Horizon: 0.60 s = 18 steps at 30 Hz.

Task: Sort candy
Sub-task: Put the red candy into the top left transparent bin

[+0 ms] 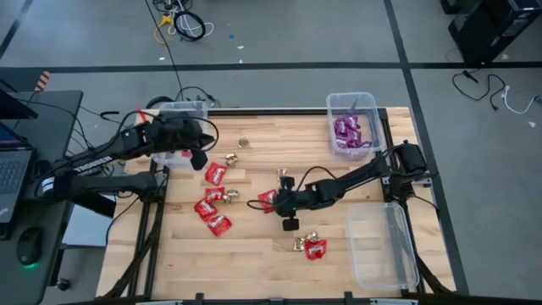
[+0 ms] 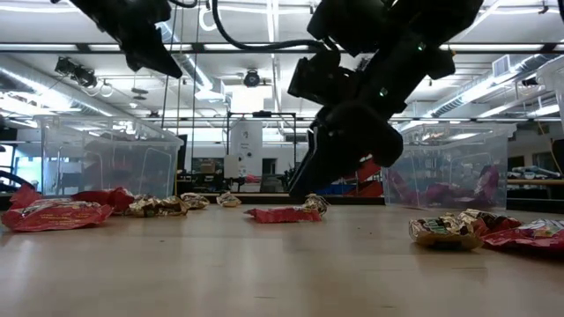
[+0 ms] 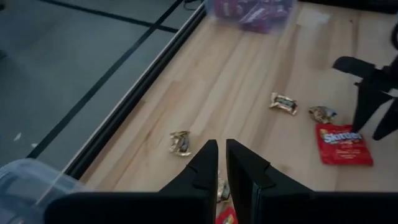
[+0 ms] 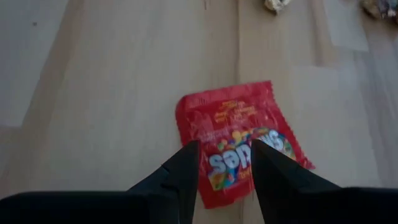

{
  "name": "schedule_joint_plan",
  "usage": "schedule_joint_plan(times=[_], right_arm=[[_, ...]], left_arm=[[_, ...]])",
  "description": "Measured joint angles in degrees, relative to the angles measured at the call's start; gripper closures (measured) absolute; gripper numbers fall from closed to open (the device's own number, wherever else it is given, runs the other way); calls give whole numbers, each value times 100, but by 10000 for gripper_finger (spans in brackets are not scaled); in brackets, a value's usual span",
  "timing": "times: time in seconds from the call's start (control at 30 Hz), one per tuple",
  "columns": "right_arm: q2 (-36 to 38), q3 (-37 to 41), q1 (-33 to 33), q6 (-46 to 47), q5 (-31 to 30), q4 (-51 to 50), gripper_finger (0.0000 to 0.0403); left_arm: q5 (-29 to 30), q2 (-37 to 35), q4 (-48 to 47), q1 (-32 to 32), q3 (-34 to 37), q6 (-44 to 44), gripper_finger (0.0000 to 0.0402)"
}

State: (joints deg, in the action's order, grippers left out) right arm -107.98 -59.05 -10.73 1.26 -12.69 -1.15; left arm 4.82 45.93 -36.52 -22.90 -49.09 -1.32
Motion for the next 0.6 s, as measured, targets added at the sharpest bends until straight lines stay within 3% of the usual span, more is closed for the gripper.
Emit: schedule_joint_plan(times=[0.33, 0.6], right_arm=[[-244, -7, -8, 529, -159, -148, 259], [-364, -20, 3, 637, -146, -164, 286]], left_arm=[[2, 2, 379, 328, 342, 22, 365], [21, 2, 468, 458, 346, 39, 365]])
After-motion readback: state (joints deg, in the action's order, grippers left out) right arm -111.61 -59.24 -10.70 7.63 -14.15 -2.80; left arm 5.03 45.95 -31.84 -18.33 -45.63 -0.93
